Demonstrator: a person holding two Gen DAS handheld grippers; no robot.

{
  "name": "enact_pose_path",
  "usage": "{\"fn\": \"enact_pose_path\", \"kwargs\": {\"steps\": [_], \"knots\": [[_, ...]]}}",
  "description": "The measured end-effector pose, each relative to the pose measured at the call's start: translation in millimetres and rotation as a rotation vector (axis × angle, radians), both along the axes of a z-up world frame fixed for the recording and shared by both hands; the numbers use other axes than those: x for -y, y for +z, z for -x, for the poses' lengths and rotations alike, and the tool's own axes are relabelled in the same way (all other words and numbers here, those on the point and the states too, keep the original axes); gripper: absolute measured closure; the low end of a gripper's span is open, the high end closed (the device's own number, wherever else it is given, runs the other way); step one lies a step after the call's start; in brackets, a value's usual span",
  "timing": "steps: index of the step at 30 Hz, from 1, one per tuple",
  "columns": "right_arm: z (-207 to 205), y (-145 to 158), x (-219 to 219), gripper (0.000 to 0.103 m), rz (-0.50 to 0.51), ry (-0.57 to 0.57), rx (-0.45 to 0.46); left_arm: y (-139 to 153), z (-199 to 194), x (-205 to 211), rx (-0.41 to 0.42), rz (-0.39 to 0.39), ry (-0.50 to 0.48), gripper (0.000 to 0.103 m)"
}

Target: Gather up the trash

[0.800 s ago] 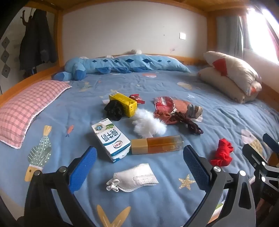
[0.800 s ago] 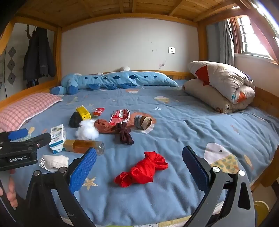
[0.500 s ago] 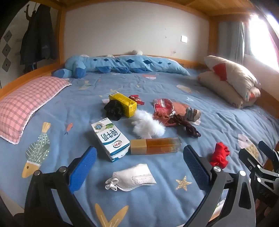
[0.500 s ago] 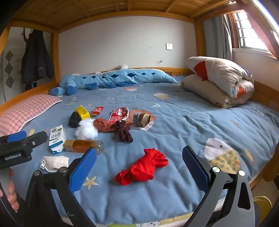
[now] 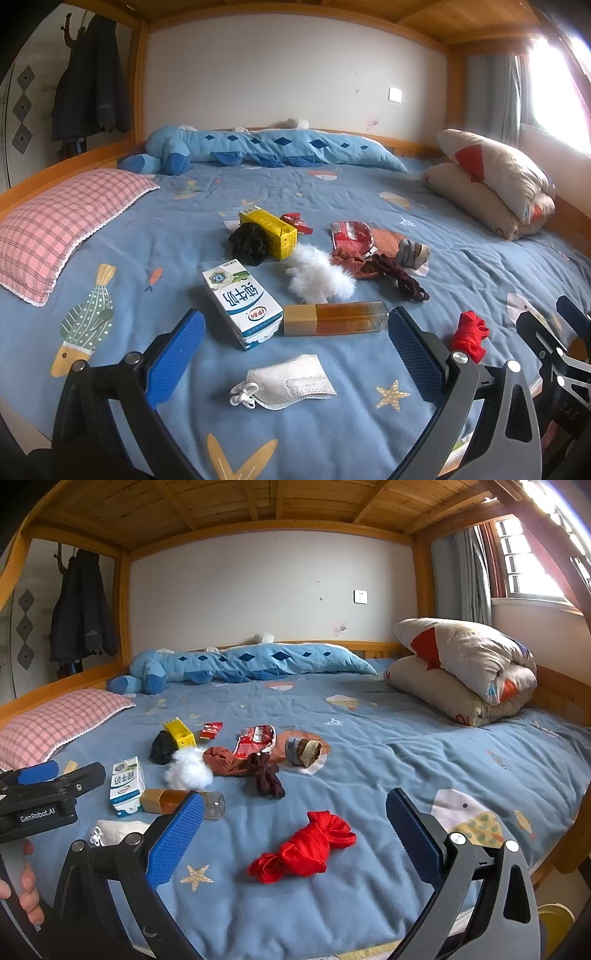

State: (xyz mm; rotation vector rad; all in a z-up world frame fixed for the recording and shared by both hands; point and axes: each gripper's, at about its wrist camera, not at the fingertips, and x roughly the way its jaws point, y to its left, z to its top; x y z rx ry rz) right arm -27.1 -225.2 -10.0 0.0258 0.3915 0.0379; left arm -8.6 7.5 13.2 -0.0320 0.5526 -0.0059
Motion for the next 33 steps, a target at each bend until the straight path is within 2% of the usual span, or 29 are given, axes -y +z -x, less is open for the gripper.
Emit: {"fn": "enact_pose_path", "kwargs": {"steps": [11,33], "knots": [[-1.6,-0.6,1.1,0.008,-0.024,-0.001,-0.014,1.1,1.6,-2.4,0.007,0.004,0.002,0.004],[3.4,2.7,-3.3,0.008,-0.006,0.027,-0.007,-1.8,4.1,-7.5,0.003,0.024,0.01,0.004]]}}
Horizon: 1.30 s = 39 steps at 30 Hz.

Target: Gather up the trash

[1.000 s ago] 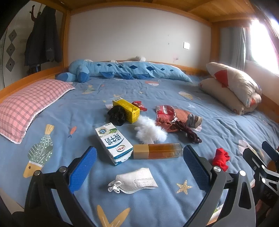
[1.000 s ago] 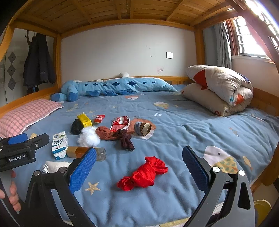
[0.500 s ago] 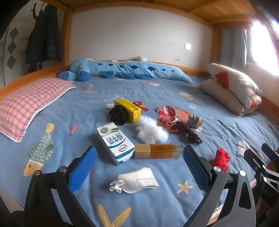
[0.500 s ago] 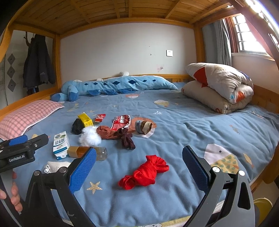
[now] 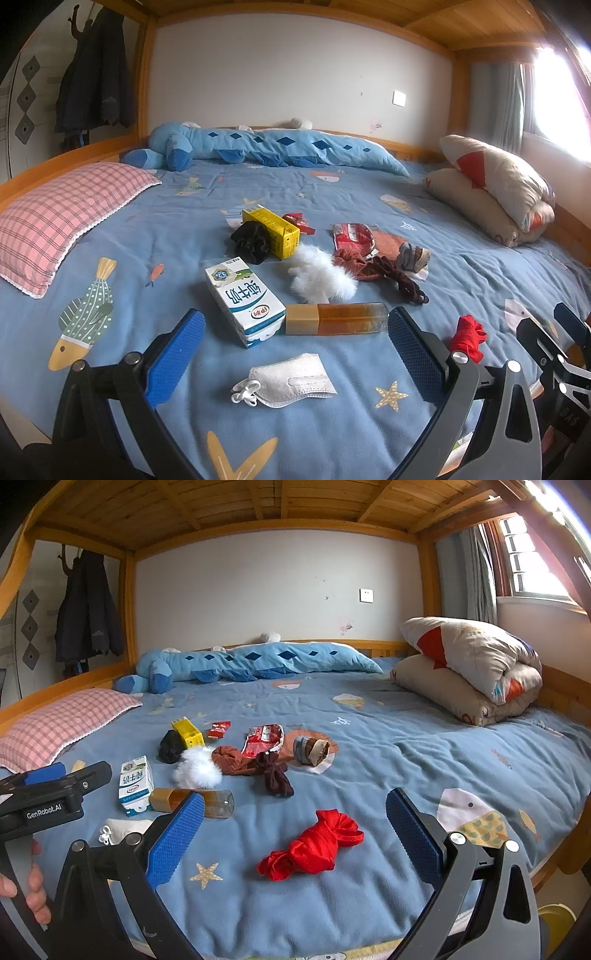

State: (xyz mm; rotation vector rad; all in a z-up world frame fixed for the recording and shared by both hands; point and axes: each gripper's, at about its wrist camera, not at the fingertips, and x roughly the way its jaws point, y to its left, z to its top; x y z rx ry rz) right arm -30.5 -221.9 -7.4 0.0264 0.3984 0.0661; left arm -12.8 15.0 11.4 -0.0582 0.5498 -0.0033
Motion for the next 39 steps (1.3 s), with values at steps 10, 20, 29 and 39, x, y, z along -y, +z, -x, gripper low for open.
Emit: {"fn": "enact_pose_path", "kwargs": {"steps": [10,20,29,39], "knots": [[-1,0,-2,0.008,-0.003,0.005,-0.004,-1,0,0,-0.002,0.001,0.0,0.004],[-3,-2,-3,0.008,0.001,0.005,-0.02,-6,0,-3,-0.012,0.0,-0.001,0.004],[-4,-5,-3,0.008,-0.004,0.013,-0.039,-9,-3,-7,-0.023,0.006,0.006,0.004],[-6,-5,-5,0.008,-0.01,0.013,-0.063,-11,-5,-8,-0.04,0.006,-0.007,0.004]]}}
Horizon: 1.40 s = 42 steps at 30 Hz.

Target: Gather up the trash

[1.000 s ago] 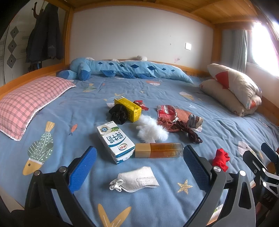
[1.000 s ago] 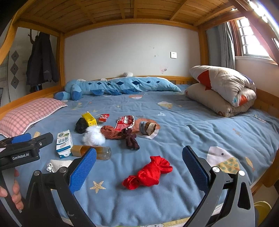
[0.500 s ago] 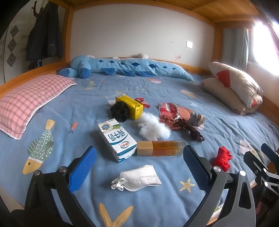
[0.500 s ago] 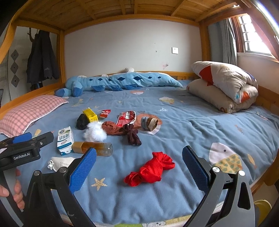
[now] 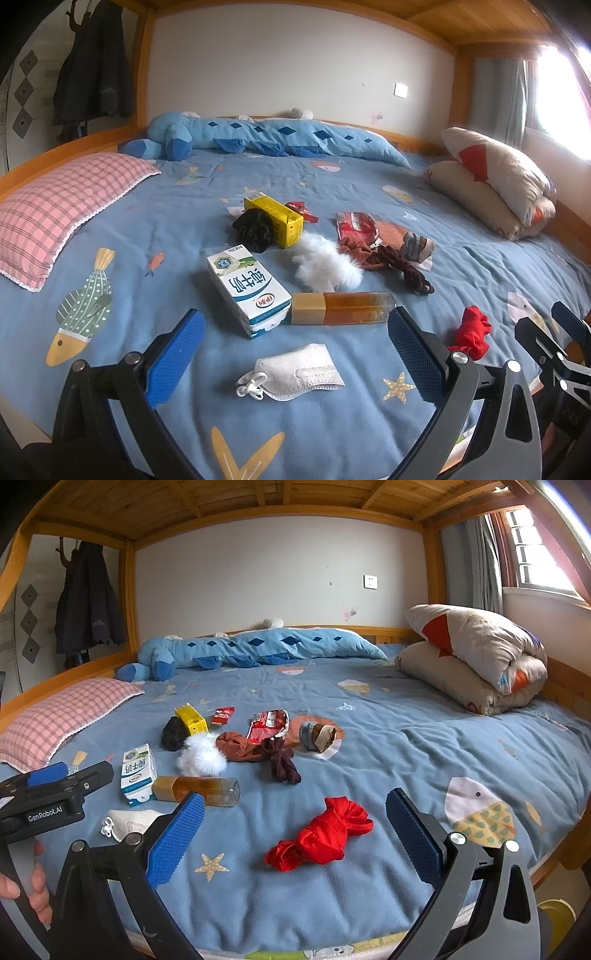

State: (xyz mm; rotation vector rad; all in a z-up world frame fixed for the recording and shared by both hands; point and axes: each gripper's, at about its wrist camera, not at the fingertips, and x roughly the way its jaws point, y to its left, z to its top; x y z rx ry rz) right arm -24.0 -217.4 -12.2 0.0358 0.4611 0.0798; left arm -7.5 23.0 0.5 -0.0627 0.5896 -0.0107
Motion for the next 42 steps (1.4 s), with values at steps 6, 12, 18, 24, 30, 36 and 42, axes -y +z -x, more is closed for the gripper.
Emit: {"fn": "enact_pose_path", "kwargs": {"steps": [6,12,18,24,30,36,42], "knots": [[-6,-3,-1,0.008,0.004,-0.012,-0.027,-9,-2,-3,-0.031,-0.012,-0.029,0.004],[-11,-8,-5,0.008,0.015,-0.002,-0.053,-29,-10,-8,-0.104,-0.036,-0.058,0.004],[-14,-10,-8,0.008,0.024,0.007,-0.066,-48,-26,-9,-0.164,-0.029,-0.084,0.004],[-19,-15,-4,0.008,0.009,0.0,-0.091,-71,-38,-8,-0.224,-0.05,-0.09,0.016],[-31,-28,7,0.008,-0.06,-0.005,-0.166,-84,-43,-6,-0.263,-0.036,-0.125,0.04],[-45,-45,23,0.008,-0.119,-0.041,-0.239,-79,-37,-5,-0.239,0.044,-0.171,0.064],[-67,-56,27,0.01,-0.097,-0.086,-0.271,-76,-38,-1,-0.22,0.091,-0.201,0.068]]}}
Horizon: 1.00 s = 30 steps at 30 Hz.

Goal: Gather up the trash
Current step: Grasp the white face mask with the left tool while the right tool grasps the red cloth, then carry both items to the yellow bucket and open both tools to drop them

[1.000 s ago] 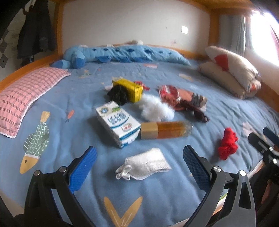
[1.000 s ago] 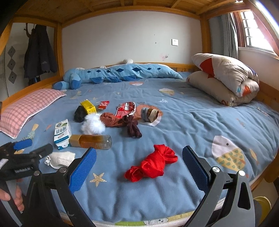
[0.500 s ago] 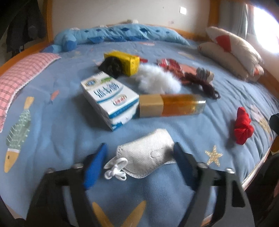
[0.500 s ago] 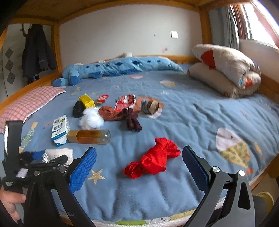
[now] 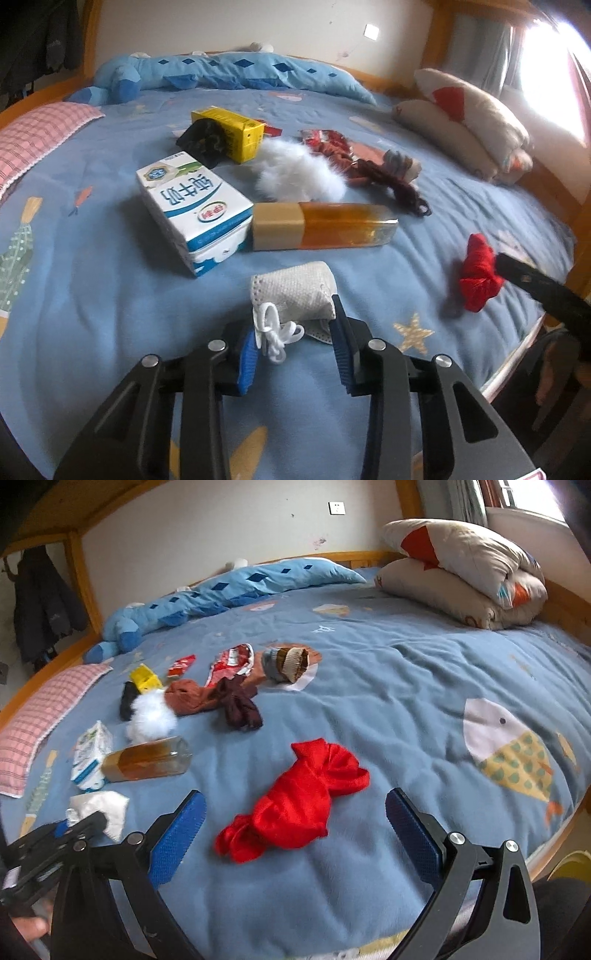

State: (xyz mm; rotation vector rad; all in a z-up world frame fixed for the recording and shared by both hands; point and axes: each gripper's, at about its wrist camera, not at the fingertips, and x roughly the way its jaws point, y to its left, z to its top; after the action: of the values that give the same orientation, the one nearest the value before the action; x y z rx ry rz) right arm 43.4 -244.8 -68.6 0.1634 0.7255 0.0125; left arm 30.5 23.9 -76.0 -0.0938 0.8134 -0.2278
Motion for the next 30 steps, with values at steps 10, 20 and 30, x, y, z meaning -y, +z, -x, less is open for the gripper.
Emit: {"fn": "enact_pose_path", "kwargs": {"steps": [10,20,30], "knots": [[-17,-22,-9,0.07,0.035,0.07,-0.064,3,2,4,0.022,0.078,-0.034,0.069],[28,28,19,0.07,-0.06,0.122,0.057,37,7,55,0.068,0.194,-0.184,0.069],[130,54,142,0.07,-0.06,-0.113,0.058,58,27,213,0.055,0.244,-0.579,0.069]]}}
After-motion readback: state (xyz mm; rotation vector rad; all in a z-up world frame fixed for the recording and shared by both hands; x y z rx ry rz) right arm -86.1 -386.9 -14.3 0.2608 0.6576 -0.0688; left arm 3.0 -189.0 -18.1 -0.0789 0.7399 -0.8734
